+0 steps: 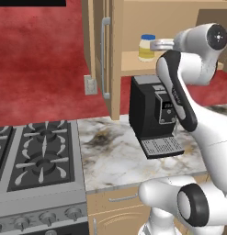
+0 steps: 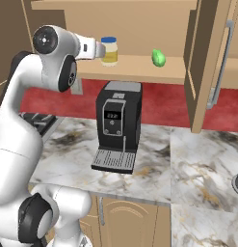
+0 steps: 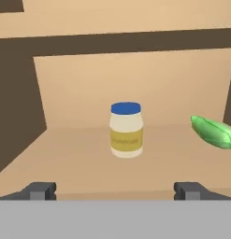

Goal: The dining table condiment station is running low on mayonnaise. Refill the condiment station by opening the cabinet and taking the mayonnaise from the cabinet and placing it on the dining table.

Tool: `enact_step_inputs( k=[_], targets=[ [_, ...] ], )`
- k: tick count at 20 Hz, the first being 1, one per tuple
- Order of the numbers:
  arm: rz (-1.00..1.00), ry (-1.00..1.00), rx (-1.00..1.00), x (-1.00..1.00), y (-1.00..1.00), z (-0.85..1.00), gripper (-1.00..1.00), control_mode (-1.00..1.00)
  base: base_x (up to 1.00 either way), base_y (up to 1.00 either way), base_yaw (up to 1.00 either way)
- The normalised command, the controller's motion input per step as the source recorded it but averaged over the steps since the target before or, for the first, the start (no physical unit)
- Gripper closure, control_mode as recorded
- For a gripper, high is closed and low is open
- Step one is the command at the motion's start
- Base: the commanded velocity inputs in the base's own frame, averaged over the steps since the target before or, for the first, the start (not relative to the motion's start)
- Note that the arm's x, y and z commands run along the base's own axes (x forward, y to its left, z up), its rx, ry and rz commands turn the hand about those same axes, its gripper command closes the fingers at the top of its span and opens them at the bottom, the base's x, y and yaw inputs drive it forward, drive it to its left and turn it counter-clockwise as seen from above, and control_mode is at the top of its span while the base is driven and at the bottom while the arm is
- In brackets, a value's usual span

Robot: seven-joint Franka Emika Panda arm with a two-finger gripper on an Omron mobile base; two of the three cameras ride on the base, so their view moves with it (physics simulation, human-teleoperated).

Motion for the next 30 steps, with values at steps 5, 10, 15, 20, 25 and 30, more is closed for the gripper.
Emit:
enact_step_inputs(
  k=[5,10,15,20,25,30],
  targets=[
    [0.00,-0.20,-0.11,0.16,0.00,0.02,-1.00,-1.00,0.00,0.00,0.00],
    [0.00,-0.08,-0.01,0.20,0.00,-0.04,-1.00,-1.00,0.00,0.00,0.00],
    [0.00,-0.01,0.00,0.26,-0.01,-0.26,-1.00,-1.00,0.00,0.00,0.00],
    [0.00,-0.03,0.00,0.26,-0.09,-0.13,-1.00,-1.00,0.00,0.00,0.00],
    [0.00,0.00,-0.05,0.23,-0.10,0.08,-1.00,-1.00,0.00,0.00,0.00],
    [0.00,0.00,-0.02,0.32,-0.03,0.00,-1.00,-1.00,0.00,0.00,0.00]
  ],
)
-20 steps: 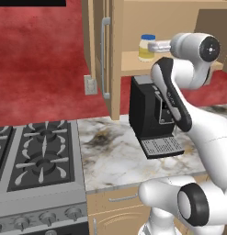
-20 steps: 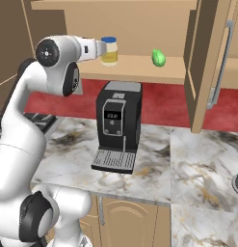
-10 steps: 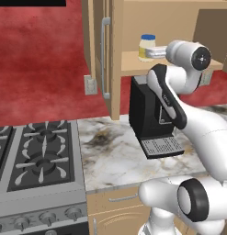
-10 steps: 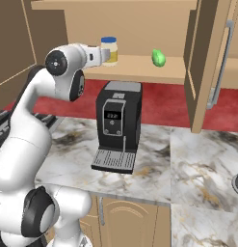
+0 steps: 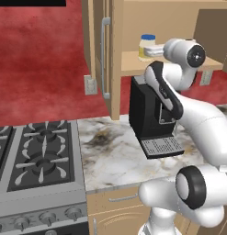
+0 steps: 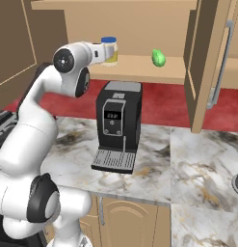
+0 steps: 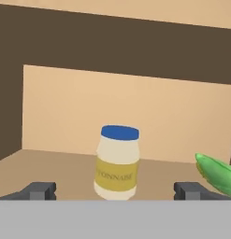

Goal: The dining table condiment station is running low on mayonnaise. Refill the condiment station by opening the cabinet and taking the mayonnaise from the cabinet and placing it on the dining table.

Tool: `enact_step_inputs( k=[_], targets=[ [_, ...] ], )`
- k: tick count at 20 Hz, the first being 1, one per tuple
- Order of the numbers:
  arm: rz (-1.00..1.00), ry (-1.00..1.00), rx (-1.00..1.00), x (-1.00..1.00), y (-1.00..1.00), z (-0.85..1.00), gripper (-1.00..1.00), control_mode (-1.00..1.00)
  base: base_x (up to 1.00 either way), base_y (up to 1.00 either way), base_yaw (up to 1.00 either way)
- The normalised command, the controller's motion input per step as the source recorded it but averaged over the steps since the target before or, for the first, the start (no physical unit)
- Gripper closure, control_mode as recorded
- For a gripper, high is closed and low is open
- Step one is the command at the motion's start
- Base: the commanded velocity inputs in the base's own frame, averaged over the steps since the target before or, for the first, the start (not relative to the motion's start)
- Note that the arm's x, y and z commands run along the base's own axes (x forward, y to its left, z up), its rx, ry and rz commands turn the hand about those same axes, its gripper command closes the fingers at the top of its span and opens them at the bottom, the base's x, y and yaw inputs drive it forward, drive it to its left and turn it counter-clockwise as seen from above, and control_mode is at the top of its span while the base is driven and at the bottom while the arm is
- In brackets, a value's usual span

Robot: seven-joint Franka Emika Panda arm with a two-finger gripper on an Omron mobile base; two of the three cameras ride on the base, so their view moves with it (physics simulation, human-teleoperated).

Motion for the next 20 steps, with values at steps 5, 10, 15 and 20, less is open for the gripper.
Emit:
enact_step_inputs(
  k=[5,10,15,20],
  targets=[
    [0.00,0.00,0.00,0.50,0.00,0.00,-1.00,-1.00,0.00,0.00,0.00],
    [0.00,0.00,0.00,0.56,0.00,0.00,-1.00,-1.00,0.00,0.00,0.00],
    [0.00,0.00,0.00,0.50,-0.01,0.01,-1.00,-1.00,0.00,0.00,0.00],
    [0.00,0.00,0.00,0.30,-0.15,0.01,-1.00,-1.00,0.00,0.00,0.00]
  ],
)
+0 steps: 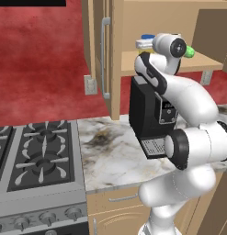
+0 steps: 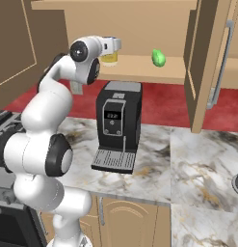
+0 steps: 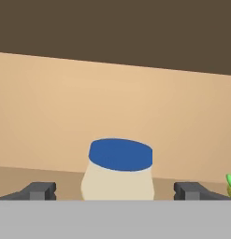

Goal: The dining table condiment station is running low on mayonnaise. Refill the condiment station by opening the cabinet and taking the mayonnaise from the cabinet and placing it on the dining table.

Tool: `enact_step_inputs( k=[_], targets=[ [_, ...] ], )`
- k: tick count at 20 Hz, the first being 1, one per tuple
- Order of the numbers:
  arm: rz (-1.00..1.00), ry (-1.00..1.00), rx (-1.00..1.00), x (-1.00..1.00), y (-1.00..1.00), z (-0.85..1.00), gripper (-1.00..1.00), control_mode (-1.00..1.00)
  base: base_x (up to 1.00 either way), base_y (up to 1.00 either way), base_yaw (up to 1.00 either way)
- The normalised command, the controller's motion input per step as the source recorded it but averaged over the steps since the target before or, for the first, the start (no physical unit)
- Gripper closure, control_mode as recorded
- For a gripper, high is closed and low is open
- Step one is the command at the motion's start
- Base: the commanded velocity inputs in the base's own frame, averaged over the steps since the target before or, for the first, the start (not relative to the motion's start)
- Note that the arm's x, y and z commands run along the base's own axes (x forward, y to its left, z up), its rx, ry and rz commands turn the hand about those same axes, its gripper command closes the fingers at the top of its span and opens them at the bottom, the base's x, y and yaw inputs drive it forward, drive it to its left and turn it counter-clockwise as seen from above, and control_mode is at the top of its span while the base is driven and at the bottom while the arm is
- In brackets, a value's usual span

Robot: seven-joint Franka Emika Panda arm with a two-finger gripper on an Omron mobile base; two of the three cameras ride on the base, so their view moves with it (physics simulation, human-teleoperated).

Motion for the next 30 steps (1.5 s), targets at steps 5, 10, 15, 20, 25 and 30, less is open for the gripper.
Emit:
enact_step_inputs(
  k=[5,10,15,20,25,30],
  targets=[
    [0.00,-0.01,0.00,0.10,-0.07,-0.05,-1.00,-1.00,0.00,0.00,0.00],
    [0.00,0.00,0.00,0.18,0.00,-0.02,-1.00,-1.00,0.00,0.00,0.00],
    [0.00,0.01,0.00,0.33,0.00,0.00,-1.00,-1.00,0.00,0.00,0.00],
    [0.00,0.00,0.00,0.19,-0.06,0.00,-1.00,-1.00,0.00,0.00,0.00],
    [0.00,0.00,0.00,0.14,-0.03,0.00,-1.00,-1.00,0.00,0.00,0.00],
    [0.00,0.00,0.00,0.15,0.00,-0.01,-1.00,-1.00,0.00,0.00,0.00]
  ],
)
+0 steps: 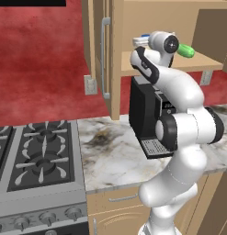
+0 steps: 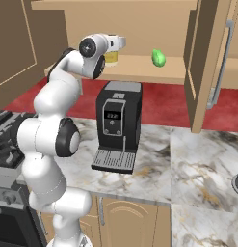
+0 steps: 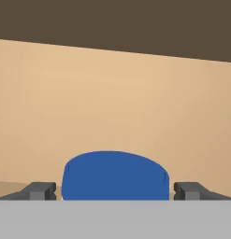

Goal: The dining table condiment station is running low on mayonnaise. Refill the condiment station by opening the cabinet and taking the mayonnaise from the cabinet and placing it on the dining table.

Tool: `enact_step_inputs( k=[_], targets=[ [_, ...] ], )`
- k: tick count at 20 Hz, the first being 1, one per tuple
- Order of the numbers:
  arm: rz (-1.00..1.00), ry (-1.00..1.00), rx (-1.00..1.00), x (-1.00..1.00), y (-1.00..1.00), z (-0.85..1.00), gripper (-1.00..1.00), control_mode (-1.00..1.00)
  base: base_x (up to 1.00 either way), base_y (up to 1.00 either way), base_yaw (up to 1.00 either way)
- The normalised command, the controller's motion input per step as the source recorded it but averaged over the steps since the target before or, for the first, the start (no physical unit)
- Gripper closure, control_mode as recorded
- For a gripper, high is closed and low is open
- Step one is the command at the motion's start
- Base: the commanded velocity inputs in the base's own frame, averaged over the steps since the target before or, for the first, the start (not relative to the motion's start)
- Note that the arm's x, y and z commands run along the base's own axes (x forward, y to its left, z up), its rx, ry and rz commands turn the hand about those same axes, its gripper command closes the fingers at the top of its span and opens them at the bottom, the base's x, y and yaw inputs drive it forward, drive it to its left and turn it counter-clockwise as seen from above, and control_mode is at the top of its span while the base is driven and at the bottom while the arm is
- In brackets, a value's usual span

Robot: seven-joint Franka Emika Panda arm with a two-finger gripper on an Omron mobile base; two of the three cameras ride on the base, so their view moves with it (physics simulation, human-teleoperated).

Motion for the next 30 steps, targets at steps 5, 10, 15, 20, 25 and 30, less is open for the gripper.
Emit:
enact_step_inputs(
  k=[5,10,15,20,25,30],
  targets=[
    [0.00,0.00,0.00,0.10,0.00,-0.05,1.00,-1.00,0.00,0.00,0.00],
    [0.00,0.06,0.00,0.09,0.00,-0.11,1.00,-1.00,0.00,0.00,0.00],
    [0.00,0.04,0.00,0.07,0.01,0.00,1.00,-1.00,0.00,0.00,0.00],
    [0.00,0.00,0.00,0.01,0.00,0.00,1.00,-1.00,0.00,0.00,0.00],
    [0.00,0.00,0.02,0.00,0.00,0.00,1.00,-1.00,0.00,0.00,0.00],
    [0.00,0.00,0.00,-0.05,0.00,0.00,1.00,-1.00,0.00,0.00,0.00]
  ],
)
